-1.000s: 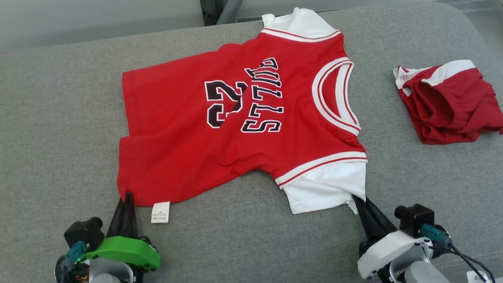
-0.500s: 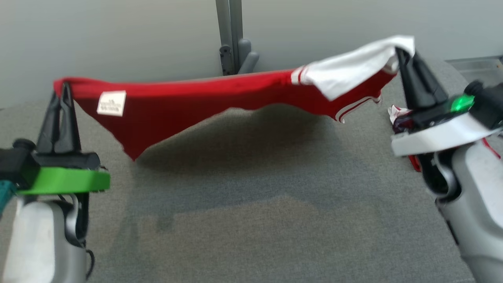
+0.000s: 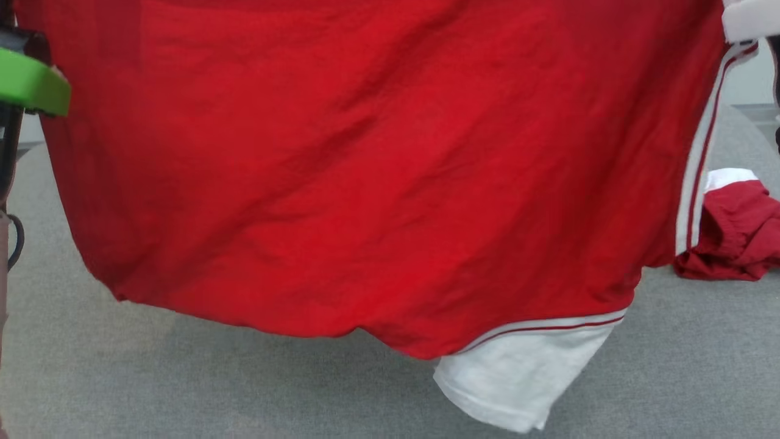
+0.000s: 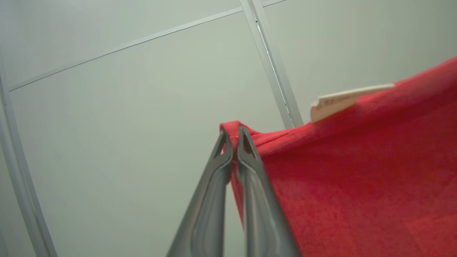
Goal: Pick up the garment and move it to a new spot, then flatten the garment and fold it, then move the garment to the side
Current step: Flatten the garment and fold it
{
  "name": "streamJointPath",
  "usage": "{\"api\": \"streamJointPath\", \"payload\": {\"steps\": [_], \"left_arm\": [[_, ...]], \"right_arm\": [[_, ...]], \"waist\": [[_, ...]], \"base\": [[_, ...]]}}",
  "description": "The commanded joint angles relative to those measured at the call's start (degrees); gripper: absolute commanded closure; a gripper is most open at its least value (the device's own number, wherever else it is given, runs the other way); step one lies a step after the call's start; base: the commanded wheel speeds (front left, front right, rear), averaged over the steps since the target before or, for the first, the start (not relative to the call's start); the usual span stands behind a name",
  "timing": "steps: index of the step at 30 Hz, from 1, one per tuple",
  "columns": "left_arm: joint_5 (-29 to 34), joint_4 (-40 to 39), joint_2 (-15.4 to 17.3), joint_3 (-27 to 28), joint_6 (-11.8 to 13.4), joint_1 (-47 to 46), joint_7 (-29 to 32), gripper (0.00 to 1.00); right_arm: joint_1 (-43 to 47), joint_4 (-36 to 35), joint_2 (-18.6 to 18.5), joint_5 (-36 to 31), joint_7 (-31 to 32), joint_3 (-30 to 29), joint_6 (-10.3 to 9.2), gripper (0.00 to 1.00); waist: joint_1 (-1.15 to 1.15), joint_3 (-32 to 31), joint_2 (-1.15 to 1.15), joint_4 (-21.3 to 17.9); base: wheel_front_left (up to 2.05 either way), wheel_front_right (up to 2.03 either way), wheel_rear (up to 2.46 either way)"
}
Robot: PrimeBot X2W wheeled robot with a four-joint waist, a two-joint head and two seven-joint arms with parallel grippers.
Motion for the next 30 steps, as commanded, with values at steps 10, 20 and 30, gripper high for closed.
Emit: {"api": "streamJointPath", "payload": {"steps": [10,20,30], "left_arm": [[0.35,14.03,-1.36,-4.50,1.13,-18.54,0.88,1.00],[1.95,26.52,-1.99,-5.64,0.89,-34.34,-9.62,1.00],[-1.47,31.36,-6.50,-4.25,0.21,-14.27,-11.12,1.00]], "right_arm": [[-19.43,17.25,2.63,-3.27,-1.86,-1.13,-0.10,1.00],[-36.45,32.01,4.40,-9.18,-9.96,-2.95,-0.11,1.00],[-12.82,29.49,1.71,1.54,-11.84,6.84,-0.11,1.00]], "waist": [[0.00,24.05,0.50,0.06],[0.00,27.87,0.50,-2.02],[0.00,27.10,0.50,-3.41]], "base": [[0.00,0.00,0.00],[0.00,0.00,0.00],[0.00,0.00,0.00]]}}
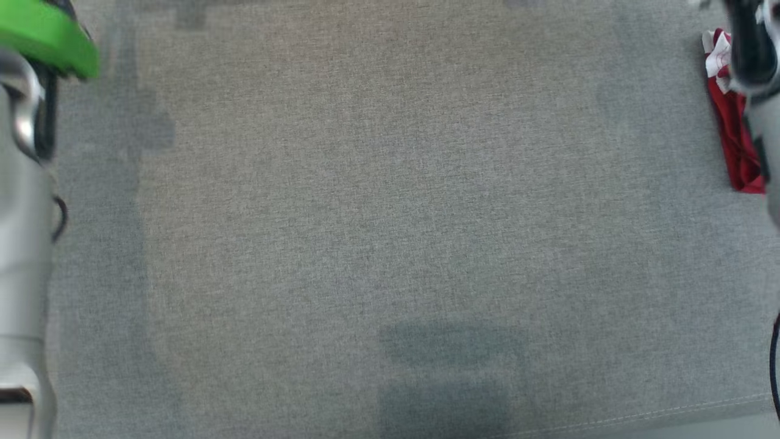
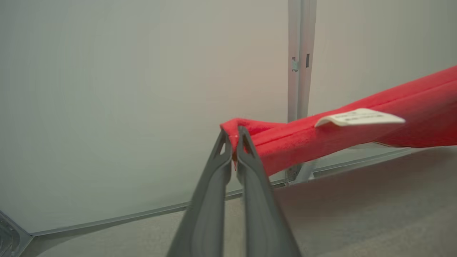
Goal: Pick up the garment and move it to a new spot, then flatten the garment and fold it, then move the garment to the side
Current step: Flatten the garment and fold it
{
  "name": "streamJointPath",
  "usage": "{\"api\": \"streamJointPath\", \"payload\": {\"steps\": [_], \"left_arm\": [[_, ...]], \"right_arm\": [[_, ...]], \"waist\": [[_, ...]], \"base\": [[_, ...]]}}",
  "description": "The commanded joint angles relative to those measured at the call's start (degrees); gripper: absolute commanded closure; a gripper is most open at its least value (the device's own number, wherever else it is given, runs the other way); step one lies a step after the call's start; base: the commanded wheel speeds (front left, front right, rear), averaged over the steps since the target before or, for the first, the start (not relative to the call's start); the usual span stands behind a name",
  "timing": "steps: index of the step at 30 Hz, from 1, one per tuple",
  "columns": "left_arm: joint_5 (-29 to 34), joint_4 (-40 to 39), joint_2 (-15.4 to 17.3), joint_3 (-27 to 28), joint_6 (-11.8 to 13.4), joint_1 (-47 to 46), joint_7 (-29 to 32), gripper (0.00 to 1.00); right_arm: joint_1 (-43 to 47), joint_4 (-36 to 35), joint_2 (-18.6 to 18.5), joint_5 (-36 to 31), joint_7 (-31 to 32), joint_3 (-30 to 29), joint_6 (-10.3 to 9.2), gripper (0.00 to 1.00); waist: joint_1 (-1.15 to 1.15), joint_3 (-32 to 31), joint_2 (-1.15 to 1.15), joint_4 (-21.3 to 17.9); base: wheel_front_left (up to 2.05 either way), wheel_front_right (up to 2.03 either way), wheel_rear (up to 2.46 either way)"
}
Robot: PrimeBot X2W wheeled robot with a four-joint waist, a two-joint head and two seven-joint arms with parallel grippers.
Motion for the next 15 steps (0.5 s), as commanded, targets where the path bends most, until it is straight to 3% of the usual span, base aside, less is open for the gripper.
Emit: {"api": "streamJointPath", "payload": {"steps": [1,8,15], "left_arm": [[0.09,-0.24,-0.40,0.51,-0.09,4.12,-0.23,1.00],[-0.85,-3.70,-5.54,8.07,0.79,24.57,-0.25,1.00],[0.95,-6.51,-10.74,15.81,0.52,41.52,-0.22,1.00]], "right_arm": [[3.67,-1.32,-0.77,1.77,-0.50,0.05,-0.13,1.00],[24.60,-9.32,-1.15,6.88,-0.54,0.16,-0.13,1.00],[40.16,-9.64,-1.22,9.97,-0.50,2.55,-0.13,1.00]], "waist": [[-0.01,-0.90,0.50,-0.23],[-0.01,-7.55,0.50,-1.29],[-0.01,-17.08,0.50,-1.82]], "base": [[0.00,0.00,0.00],[0.00,0.00,0.00],[0.00,0.00,0.00]]}}
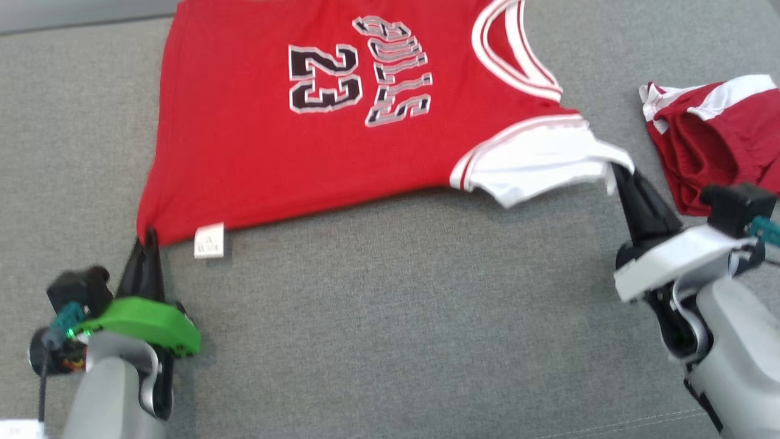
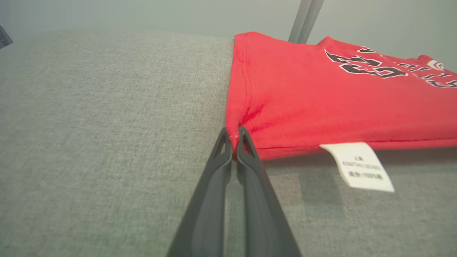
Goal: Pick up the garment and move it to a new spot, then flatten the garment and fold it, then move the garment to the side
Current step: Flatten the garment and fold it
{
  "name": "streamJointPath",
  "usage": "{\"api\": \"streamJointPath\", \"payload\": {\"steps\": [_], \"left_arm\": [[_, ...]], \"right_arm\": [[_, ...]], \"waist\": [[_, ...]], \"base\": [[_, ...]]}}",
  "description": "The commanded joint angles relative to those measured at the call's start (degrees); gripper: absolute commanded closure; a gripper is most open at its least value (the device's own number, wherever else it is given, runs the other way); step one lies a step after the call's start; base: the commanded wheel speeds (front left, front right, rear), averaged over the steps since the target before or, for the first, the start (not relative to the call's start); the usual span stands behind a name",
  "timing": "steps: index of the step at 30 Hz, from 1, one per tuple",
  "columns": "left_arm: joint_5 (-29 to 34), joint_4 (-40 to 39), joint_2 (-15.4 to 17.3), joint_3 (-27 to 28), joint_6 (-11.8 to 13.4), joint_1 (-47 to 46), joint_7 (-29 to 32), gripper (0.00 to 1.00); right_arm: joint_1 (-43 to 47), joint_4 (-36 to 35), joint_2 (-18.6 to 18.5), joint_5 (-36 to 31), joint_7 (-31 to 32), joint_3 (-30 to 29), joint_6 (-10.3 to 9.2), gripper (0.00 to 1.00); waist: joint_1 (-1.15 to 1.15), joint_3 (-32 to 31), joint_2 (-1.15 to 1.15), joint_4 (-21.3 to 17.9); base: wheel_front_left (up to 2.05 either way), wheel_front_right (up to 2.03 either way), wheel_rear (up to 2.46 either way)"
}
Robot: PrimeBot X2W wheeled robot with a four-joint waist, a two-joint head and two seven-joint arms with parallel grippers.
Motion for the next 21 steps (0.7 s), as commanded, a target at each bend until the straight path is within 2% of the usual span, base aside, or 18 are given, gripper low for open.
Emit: {"api": "streamJointPath", "payload": {"steps": [1,9,21], "left_arm": [[0.84,-0.08,-0.47,0.74,-0.14,3.33,-0.16,1.00],[3.84,-0.91,-3.87,1.62,-0.75,16.70,-0.17,1.00],[3.73,-4.04,-6.03,4.04,-0.73,30.11,-0.17,1.00]], "right_arm": [[3.06,0.91,-0.48,1.42,-0.27,0.27,-0.13,1.00],[17.27,4.12,-2.01,4.39,0.02,5.96,-0.13,1.00],[31.04,3.88,-5.09,8.54,-0.16,15.20,-0.12,1.00]], "waist": [[0.00,-7.62,0.50,-0.55],[0.00,-16.29,0.50,0.11],[0.00,-18.67,0.50,1.74]], "base": [[0.00,0.00,0.00],[0.00,0.00,0.00],[0.00,0.00,0.00]]}}
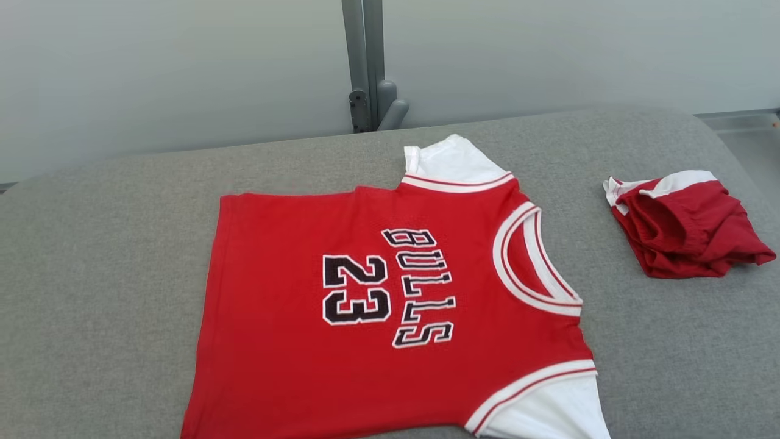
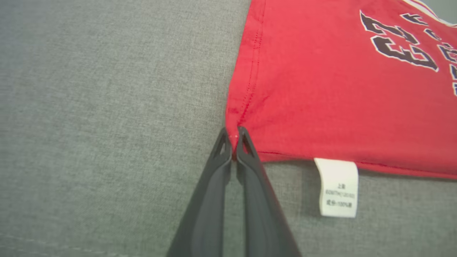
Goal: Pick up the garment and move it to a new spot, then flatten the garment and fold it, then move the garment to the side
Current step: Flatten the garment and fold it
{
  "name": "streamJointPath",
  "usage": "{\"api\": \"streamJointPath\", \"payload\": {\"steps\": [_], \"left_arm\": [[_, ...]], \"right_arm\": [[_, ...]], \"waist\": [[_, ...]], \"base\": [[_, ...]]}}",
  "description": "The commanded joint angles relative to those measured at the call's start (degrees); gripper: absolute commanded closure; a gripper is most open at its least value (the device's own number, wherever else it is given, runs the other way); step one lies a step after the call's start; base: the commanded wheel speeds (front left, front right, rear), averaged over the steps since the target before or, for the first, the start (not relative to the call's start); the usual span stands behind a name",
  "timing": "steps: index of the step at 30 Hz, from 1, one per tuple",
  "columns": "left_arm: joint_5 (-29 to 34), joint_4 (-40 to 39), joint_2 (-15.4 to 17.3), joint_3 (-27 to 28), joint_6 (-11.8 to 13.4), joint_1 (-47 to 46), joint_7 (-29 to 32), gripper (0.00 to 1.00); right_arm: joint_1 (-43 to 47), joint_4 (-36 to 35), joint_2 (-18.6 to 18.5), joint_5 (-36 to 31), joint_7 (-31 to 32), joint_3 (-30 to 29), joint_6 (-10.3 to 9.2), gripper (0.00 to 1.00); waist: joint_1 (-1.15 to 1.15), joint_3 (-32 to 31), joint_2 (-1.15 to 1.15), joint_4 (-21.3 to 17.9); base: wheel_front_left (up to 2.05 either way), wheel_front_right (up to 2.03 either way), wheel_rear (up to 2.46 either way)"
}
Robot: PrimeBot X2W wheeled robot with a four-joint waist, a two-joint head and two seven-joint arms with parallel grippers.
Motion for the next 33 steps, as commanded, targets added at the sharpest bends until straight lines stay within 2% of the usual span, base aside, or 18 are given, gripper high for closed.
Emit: {"api": "streamJointPath", "payload": {"steps": [1,7,14,18,24,33], "left_arm": [[-0.10,-0.21,0.32,0.88,0.17,1.96,-0.17,1.00],[-1.10,-1.40,0.27,1.00,0.16,3.74,-0.17,1.00],[-0.10,-11.80,0.17,-1.24,0.15,-0.05,-0.16,1.00],[-0.36,-15.56,0.15,-2.61,0.15,-2.96,-0.16,1.00],[0.12,-14.18,0.15,-4.31,0.15,-8.35,-0.17,1.00],[1.29,-8.09,0.16,-5.90,0.15,-14.86,-0.16,1.00]], "right_arm": [[1.68,-0.14,-1.24,0.68,-0.16,0.70,-0.12,1.00],[3.53,-3.71,-2.93,1.76,-0.23,-0.74,-0.12,1.00],[-0.28,-14.56,-2.35,0.24,-0.22,-7.34,-0.10,1.00],[-3.77,-17.51,-1.78,-1.32,-0.21,-10.42,-0.09,1.00],[-11.57,-14.41,0.24,-5.44,-0.21,-12.84,-0.09,1.00],[-19.93,-5.40,4.03,-11.11,-0.22,-13.96,-0.08,1.00]], "waist": [[0.00,-0.74,0.50,0.80],[0.00,-0.76,0.50,1.15],[0.00,0.82,0.50,2.08],[0.00,2.45,0.50,2.97],[0.00,5.07,0.50,4.09],[0.00,8.53,0.50,5.50]], "base": [[0.00,0.00,0.00],[0.00,0.00,0.00],[0.00,0.00,0.00],[0.00,0.00,0.00],[0.00,0.00,0.00],[0.00,0.00,0.00]]}}
